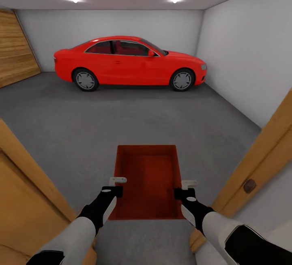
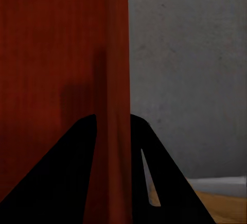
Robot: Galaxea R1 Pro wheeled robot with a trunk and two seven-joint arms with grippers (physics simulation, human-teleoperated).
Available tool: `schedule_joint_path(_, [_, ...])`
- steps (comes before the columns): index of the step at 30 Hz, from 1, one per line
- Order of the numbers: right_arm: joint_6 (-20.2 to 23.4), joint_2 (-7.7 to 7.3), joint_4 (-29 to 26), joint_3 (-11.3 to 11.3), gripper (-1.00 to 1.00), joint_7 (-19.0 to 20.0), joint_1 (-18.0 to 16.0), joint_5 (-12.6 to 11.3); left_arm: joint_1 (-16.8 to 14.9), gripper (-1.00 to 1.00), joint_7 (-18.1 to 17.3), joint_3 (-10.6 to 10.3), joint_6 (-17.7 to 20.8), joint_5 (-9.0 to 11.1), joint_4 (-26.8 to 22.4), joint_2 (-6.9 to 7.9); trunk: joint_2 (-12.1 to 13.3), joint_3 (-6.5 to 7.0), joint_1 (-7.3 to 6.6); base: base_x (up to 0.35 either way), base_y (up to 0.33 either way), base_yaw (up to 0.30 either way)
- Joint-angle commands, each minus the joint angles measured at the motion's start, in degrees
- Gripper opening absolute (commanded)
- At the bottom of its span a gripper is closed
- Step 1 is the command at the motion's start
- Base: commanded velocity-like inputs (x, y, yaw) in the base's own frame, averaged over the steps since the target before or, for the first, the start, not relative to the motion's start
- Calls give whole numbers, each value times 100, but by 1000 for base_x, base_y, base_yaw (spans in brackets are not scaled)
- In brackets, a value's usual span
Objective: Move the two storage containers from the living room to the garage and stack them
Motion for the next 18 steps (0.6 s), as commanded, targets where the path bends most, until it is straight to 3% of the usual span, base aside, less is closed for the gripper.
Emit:
schedule_joint_path(1, [-28, -31, -13, -74, -100, -33, -10, 38, 0, -100, 46, -69, 106, 44, 278, 5, -11, -10, 6, 323, 0, 0])
schedule_joint_path(18, [-28, -35, -13, -74, -100, -33, -10, 38, 0, -100, 44, -69, 97, 51, 290, 5, -11, -10, 6, 323, 0, 0])
